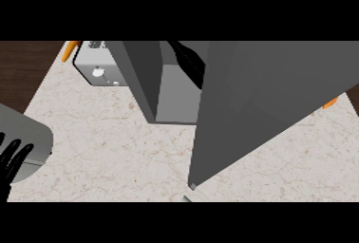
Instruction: Pick up the wine, place it into the cabinet and close the cabinet
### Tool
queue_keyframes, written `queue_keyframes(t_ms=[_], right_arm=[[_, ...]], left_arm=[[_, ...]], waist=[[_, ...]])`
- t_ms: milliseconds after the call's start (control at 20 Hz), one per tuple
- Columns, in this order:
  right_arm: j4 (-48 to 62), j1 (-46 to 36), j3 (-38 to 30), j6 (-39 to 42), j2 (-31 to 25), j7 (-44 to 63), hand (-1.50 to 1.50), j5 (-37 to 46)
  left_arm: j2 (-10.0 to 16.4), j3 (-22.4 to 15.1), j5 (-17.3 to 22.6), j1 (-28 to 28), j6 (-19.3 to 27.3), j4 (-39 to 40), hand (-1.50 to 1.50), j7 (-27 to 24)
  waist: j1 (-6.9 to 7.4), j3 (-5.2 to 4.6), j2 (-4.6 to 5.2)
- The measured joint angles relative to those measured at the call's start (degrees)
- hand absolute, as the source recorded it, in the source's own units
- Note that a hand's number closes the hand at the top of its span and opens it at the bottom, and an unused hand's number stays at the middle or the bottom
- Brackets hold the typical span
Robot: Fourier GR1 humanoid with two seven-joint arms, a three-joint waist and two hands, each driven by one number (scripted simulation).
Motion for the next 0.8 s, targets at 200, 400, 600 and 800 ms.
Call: queue_keyframes(t_ms=[200,400,600,800], right_arm=[[0.2,-4.8,1.4,-6.6,-3.2,-0.6,1.50,1.2],[0.5,-8.4,2.3,-13.9,-5.2,-2.4,1.50,2.3],[2.4,-12.9,1.7,-19.2,-5.8,-3.5,1.50,1.4],[10.2,-21.1,-1.5,-23.0,-1.6,-3.8,1.50,0.9]], left_arm=[[2.5,2.9,0.8,3.1,-4.7,2.7,-1.50,-1.3],[3.9,5.0,1.2,5.2,-8.4,4.6,-1.50,-2.3],[5.6,7.0,1.4,7.3,-11.6,5.5,-1.50,-2.5],[6.7,9.2,2.4,8.5,-13.9,6.7,-1.50,-1.7]], waist=[[0.70,-0.07,-0.08],[0.98,-0.10,-0.01],[1.66,-0.08,0.24],[1.83,-0.05,0.46]])
